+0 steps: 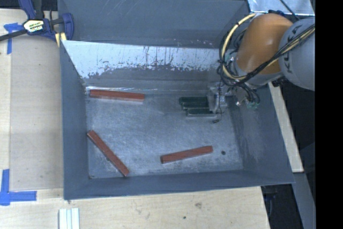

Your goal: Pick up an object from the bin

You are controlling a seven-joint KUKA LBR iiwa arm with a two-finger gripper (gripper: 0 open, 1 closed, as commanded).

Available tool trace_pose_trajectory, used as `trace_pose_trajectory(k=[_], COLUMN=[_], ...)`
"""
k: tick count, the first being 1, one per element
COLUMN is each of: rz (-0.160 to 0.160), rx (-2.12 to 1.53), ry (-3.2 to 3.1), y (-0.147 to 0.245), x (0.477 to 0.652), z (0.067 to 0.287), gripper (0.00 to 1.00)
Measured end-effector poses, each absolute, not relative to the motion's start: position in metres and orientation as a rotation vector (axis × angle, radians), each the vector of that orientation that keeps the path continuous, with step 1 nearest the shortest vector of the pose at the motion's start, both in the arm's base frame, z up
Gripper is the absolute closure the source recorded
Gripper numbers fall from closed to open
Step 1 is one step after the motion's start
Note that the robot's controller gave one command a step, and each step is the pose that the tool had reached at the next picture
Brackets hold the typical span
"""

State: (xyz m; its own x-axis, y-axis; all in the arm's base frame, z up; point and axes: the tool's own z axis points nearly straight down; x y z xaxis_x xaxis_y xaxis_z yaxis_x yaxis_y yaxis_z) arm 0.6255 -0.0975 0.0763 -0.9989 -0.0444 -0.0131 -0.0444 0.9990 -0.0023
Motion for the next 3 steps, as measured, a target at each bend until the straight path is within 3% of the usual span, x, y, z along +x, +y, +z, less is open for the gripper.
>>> trace_pose_trajectory(k=[1,2,3], rz=[-0.002,-0.004,-0.002], rx=[-0.070,-0.071,-0.071], ry=[3.136,3.128,3.136], y=[-0.0972,-0.0975,-0.0971], x=[0.6230,0.6252,0.6230], z=[0.0721,0.0762,0.0721], gripper=[0.00,1.00,0.00])
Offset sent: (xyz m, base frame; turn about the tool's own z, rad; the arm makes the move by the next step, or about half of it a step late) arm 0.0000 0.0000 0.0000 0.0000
